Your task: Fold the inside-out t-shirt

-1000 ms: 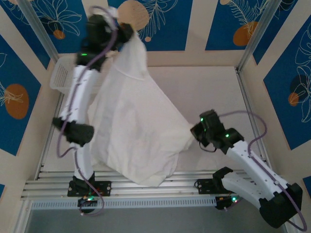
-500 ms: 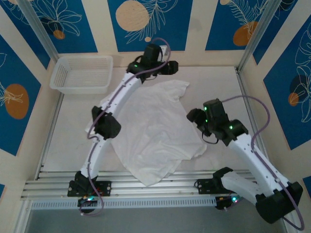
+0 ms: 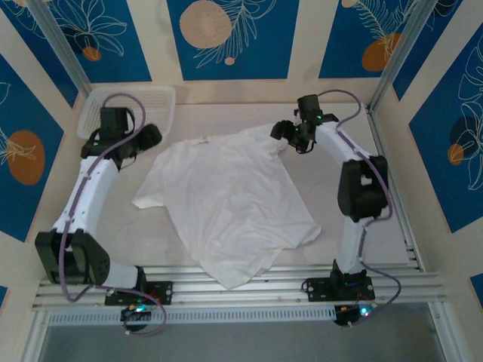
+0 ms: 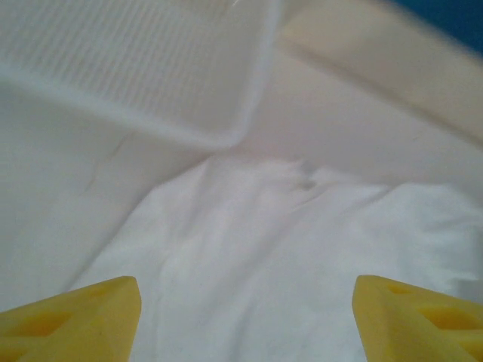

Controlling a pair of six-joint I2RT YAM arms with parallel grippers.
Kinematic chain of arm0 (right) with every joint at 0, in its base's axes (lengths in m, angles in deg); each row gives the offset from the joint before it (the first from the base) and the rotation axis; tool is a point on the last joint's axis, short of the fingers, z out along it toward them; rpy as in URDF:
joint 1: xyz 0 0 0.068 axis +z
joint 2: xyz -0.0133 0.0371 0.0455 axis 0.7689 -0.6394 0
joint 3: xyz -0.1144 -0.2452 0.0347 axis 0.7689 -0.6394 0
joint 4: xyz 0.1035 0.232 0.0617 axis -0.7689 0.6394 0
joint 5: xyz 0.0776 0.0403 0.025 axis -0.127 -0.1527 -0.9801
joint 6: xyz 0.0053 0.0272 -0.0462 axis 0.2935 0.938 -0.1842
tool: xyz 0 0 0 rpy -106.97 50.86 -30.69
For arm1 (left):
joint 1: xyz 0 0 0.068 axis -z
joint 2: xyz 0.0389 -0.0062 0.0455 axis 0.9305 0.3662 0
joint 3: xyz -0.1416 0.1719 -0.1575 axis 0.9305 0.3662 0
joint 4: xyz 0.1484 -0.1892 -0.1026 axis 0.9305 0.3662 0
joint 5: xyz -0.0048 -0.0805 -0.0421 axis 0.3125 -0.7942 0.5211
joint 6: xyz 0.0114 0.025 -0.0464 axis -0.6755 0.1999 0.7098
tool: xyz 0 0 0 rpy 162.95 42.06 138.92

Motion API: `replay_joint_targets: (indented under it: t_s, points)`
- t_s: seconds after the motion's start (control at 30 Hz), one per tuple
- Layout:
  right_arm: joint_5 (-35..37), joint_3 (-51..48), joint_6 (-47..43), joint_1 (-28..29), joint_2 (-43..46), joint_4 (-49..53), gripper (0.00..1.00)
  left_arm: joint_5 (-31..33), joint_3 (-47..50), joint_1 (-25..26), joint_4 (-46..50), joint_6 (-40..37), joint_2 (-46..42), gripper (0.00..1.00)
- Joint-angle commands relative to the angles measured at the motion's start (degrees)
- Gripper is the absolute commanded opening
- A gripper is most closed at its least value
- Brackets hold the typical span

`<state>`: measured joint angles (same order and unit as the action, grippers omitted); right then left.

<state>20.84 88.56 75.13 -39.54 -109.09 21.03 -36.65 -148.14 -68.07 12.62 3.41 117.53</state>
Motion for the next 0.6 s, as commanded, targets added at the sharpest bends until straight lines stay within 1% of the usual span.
replay_joint_targets:
  t_s: [0.0,0.07,0.1,0.13,0.17,0.23,0.27,0.3,0.37,0.4,0.43,0.47,0.5,0.57]
  points:
    - [-2.30,9.26,-2.53,-0.52,-8.75,3.44,0.79,-0.01,6.22,-3.89,-0.13,1.92,1.15,0.74]
    - [-3.17,15.76,-2.12,-0.57,-14.84,6.33,0.77,-0.78,8.65,-6.00,-1.54,2.99,2.98,0.75]
    - [-3.75,18.10,-1.85,-0.54,-17.14,7.70,0.73,-0.94,9.60,-6.79,-2.27,3.65,3.91,0.75]
    - [-4.25,20.61,-1.71,-0.48,-19.13,9.03,0.65,-1.47,10.21,-7.44,-2.91,4.55,5.34,0.76]
    - [-4.31,22.13,-1.62,-0.35,-20.30,9.67,0.53,-2.22,10.73,-7.95,-3.80,5.25,6.64,0.76]
    - [-4.02,23.92,-1.62,-0.41,-20.93,10.66,0.18,-3.15,11.43,-8.37,-5.83,6.31,9.86,0.78]
    - [-3.64,24.11,-1.62,-0.60,-20.39,10.70,0.08,-3.72,11.23,-8.39,-6.46,6.57,11.54,0.78]
    - [-3.33,23.95,-1.62,-0.85,-19.47,10.48,0.00,-4.79,10.65,-8.43,-6.79,6.75,13.53,0.79]
    - [-3.40,22.81,-1.38,-1.97,-17.06,9.63,0.00,-8.03,10.13,-8.40,-8.27,7.58,16.95,0.79]
    - [-3.60,22.04,-1.24,-2.88,-15.65,8.94,0.00,-10.29,10.19,-8.38,-9.75,8.12,18.49,0.77]
    - [-3.35,21.32,-1.02,-3.86,-14.38,8.77,0.00,-13.01,10.42,-8.36,-11.55,8.76,20.05,0.74]
    - [-2.95,20.70,-0.87,-4.78,-13.32,8.67,0.00,-15.09,10.64,-8.23,-13.00,9.34,21.40,0.69]
    - [-2.44,19.95,-0.80,-6.09,-12.26,8.47,0.00,-16.65,10.61,-7.85,-14.10,9.86,22.92,0.59]
    - [-1.53,19.15,-0.74,-8.89,-10.82,8.39,0.00,-18.62,9.60,-6.58,-15.14,9.91,25.77,0.35]
